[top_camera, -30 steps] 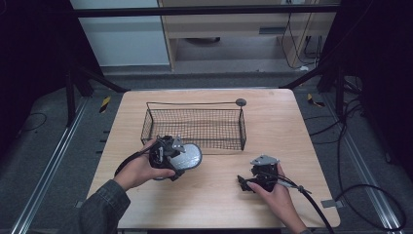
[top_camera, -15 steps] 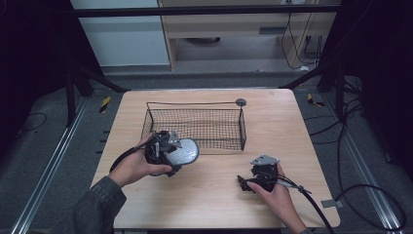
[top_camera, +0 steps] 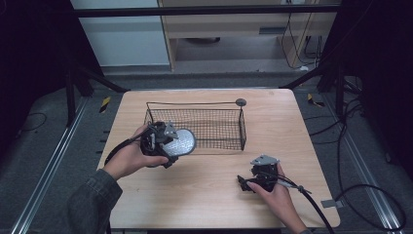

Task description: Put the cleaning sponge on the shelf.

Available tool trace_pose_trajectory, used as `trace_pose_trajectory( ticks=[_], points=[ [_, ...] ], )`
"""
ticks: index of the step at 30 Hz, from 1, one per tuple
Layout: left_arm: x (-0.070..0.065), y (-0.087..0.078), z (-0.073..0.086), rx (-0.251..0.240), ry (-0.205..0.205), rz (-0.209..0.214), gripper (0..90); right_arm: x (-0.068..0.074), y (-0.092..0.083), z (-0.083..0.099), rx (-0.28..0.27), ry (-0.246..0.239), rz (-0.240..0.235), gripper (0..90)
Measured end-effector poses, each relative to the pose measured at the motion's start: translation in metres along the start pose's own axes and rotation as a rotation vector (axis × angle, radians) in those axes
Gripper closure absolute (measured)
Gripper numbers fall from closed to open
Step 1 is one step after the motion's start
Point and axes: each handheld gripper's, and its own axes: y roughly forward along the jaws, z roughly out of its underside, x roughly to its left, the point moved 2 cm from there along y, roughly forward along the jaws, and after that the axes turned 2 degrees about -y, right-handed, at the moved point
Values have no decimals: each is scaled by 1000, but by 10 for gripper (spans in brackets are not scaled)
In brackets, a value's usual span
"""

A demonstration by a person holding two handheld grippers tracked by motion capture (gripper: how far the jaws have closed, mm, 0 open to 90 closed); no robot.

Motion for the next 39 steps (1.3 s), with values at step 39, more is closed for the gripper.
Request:
trace_pose_trajectory(
  ticks=[39],
  points=[
    [79,11,-29,-3,75,-147,101,0,0,0,-1,4,-1,4]
  ],
)
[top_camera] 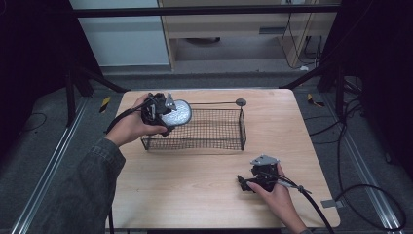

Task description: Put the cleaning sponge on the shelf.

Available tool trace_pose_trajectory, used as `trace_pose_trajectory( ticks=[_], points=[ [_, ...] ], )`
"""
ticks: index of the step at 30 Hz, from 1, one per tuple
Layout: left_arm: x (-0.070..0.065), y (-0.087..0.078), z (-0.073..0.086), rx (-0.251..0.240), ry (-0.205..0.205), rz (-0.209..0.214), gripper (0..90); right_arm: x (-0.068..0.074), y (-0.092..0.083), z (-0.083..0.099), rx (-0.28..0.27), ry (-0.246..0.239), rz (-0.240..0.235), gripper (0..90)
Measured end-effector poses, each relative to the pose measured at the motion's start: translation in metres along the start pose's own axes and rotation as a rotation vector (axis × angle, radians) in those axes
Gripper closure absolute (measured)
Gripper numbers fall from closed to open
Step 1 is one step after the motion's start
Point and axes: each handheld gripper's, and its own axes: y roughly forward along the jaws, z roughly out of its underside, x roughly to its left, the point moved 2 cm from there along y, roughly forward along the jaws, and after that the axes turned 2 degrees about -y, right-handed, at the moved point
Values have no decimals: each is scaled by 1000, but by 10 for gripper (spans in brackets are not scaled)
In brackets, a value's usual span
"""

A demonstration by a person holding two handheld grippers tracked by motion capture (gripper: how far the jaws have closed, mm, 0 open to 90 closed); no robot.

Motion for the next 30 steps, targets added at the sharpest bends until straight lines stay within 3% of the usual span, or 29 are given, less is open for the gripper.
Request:
trace_pose_trajectory(
  ticks=[17,30],
  points=[
    [9,11,-1,12,12,5,101,0,0,0,0,0,0,4],
    [16,29,5,51,5,14,100,0,0,0,0,-2,0,4]
  ],
)
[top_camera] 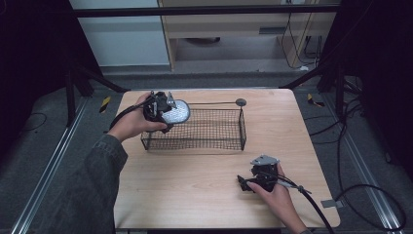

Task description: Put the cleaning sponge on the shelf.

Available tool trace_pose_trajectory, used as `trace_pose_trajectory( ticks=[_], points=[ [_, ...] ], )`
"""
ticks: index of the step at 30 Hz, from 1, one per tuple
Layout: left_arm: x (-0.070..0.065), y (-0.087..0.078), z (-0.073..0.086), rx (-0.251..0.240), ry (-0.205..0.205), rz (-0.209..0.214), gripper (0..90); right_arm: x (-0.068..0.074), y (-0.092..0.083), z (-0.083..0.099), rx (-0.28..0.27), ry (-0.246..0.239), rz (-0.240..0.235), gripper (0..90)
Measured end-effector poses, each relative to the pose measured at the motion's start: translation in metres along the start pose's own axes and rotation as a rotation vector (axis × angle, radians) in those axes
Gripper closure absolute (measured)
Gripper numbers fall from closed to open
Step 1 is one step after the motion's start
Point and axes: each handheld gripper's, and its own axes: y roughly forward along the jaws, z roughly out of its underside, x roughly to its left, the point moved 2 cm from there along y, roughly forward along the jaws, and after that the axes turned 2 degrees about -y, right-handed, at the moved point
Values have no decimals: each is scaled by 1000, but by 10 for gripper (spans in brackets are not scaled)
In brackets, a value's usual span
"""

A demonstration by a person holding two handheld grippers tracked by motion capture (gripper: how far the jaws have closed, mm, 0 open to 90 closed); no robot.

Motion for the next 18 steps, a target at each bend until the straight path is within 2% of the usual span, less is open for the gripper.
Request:
trace_pose_trajectory(
  ticks=[18],
  points=[
    [0,18,-3,21,7,22,94,0,0,0,0,1,0,4]
  ],
)
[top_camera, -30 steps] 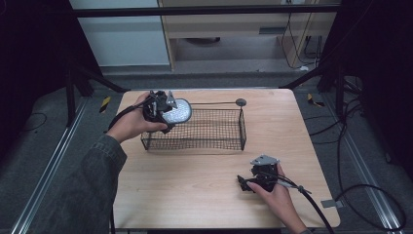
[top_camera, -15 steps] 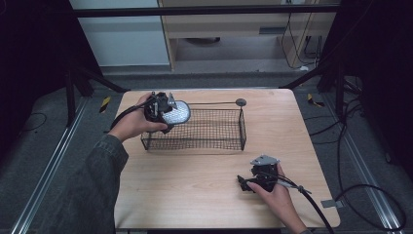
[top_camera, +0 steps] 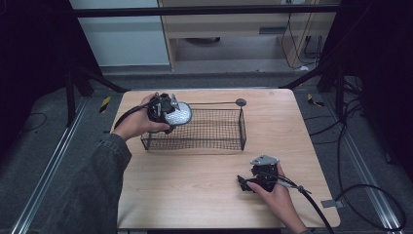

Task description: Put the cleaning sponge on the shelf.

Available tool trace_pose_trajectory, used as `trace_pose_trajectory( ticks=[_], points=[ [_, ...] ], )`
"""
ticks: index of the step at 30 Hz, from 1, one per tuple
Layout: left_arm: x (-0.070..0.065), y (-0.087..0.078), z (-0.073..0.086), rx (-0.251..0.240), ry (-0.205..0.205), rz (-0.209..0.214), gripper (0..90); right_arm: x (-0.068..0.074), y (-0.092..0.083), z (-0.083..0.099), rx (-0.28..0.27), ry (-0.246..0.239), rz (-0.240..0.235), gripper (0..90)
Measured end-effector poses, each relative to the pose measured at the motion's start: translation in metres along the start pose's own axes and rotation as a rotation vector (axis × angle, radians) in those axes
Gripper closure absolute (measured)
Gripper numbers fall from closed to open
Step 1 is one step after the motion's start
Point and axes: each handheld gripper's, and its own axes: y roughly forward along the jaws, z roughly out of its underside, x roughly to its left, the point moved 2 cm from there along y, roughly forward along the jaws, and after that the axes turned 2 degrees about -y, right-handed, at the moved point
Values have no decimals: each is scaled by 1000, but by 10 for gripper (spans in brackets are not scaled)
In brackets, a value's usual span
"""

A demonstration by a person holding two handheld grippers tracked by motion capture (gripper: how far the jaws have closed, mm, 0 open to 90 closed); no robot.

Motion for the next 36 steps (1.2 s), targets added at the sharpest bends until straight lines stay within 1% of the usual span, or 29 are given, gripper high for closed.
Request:
trace_pose_trajectory(
  ticks=[4,6,7,11,12,13,16,21,24,26,29,32,36],
  points=[
    [0,2,-1,-2,1,10,93,0,0,0,0,-1,2,4],
    [1,4,-1,4,9,8,93,0,0,0,-1,3,1,4],
    [1,5,-1,5,7,8,92,0,0,0,-1,3,1,4],
    [1,9,-1,-8,-9,35,78,0,0,0,-2,2,0,4],
    [1,9,-1,-6,-14,39,54,0,0,0,-1,2,0,4],
    [1,10,-2,-4,-13,38,41,0,0,0,-1,2,0,4],
    [0,10,-2,-8,-17,46,42,0,-1,1,-1,2,1,4],
    [-2,9,-3,-14,-13,50,45,0,-1,1,-1,-1,2,4],
    [-4,5,-5,-30,-19,51,46,0,-1,1,0,-2,3,4],
    [-5,2,-7,-41,-14,48,47,0,-1,1,-1,-3,3,4],
    [-6,-3,-9,-62,-21,53,49,0,-1,1,-1,-3,3,4],
    [-7,-6,-10,-68,-11,44,49,0,-1,1,0,-4,3,4],
    [-8,-12,-10,-84,-14,45,50,0,-1,1,0,-3,3,4]
  ],
)
